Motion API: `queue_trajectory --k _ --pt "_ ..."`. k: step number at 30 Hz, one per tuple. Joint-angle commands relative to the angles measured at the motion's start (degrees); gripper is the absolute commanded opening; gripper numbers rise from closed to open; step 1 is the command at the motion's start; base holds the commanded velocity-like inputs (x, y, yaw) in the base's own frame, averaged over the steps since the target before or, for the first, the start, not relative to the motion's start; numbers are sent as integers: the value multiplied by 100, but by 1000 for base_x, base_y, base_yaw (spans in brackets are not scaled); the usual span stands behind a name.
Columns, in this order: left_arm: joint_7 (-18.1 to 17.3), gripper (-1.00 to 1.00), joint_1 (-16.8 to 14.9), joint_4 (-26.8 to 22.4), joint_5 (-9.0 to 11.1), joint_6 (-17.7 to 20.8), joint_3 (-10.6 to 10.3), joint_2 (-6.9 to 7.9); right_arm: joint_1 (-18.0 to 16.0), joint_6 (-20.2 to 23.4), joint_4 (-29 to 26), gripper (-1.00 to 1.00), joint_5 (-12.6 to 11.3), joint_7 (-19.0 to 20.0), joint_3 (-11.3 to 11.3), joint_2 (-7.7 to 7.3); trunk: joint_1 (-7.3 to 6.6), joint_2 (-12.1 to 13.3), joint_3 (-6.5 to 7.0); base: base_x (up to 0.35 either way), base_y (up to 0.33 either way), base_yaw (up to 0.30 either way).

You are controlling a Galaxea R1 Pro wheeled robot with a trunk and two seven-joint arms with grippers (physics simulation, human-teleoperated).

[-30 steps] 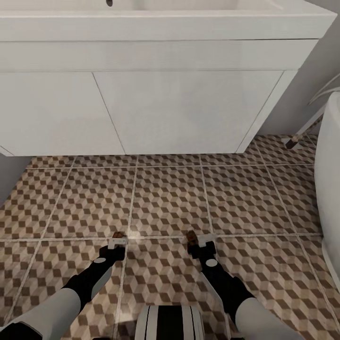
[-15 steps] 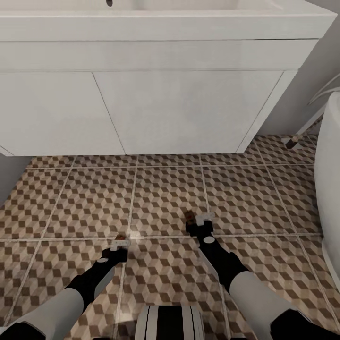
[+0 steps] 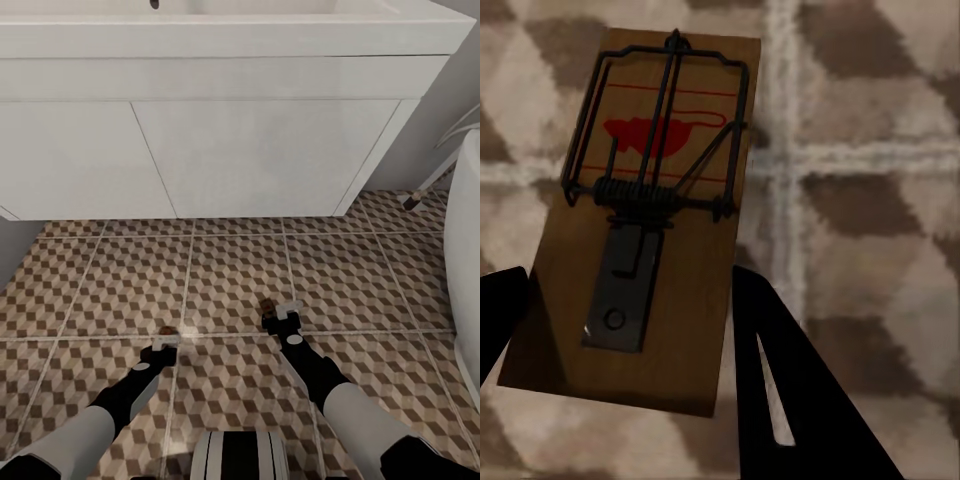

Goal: Take the four mousetraps from the cabinet in the bathroom and place them on the bathroom floor. Make sure all four end up on the same floor surface, and ensure that at least two of them are either under or directly next to the same bathroom sink.

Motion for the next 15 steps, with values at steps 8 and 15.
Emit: queue_trajectory --k 8,15 --pt "61 -100 -10 -14 24 -16 -39 52 -4 -17 83 -100 -82 126 41 -14 -1 -1 -3 0 0 0" --pt "131 -100 -26 -3 24 4 -37 67 -4 -131 97 -100 -89 171 41 5 -1 -1 -3 0 0 0"
